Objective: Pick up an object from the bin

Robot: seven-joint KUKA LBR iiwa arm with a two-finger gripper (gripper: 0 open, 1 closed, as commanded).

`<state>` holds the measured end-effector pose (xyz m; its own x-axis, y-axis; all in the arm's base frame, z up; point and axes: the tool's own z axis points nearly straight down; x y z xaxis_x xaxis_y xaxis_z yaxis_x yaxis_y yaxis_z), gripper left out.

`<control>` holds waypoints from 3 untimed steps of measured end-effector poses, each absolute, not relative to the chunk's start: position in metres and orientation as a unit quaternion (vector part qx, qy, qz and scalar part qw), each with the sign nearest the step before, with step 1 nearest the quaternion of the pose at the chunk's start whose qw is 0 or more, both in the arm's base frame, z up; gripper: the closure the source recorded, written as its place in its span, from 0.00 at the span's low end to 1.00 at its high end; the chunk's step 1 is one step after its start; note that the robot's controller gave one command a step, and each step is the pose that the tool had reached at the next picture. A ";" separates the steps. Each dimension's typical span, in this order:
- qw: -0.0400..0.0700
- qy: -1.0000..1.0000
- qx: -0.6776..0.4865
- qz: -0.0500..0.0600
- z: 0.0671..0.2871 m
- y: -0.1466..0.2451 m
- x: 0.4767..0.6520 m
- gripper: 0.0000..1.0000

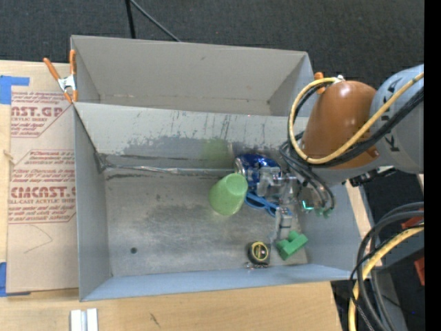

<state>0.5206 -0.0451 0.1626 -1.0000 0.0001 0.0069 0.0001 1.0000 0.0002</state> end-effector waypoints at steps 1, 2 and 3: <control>0.003 -0.992 -0.124 -0.001 0.067 -0.094 0.548 0.00; 0.008 -0.979 -0.206 0.001 0.068 -0.066 0.569 0.00; 0.001 -0.959 -0.284 0.000 0.069 -0.094 0.557 0.00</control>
Offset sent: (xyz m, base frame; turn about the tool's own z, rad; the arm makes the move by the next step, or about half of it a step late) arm 0.0290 -0.0504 -0.0926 0.2494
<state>0.5567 -0.0942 0.0689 -0.8389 0.5443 0.0023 0.5443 0.8389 -0.0012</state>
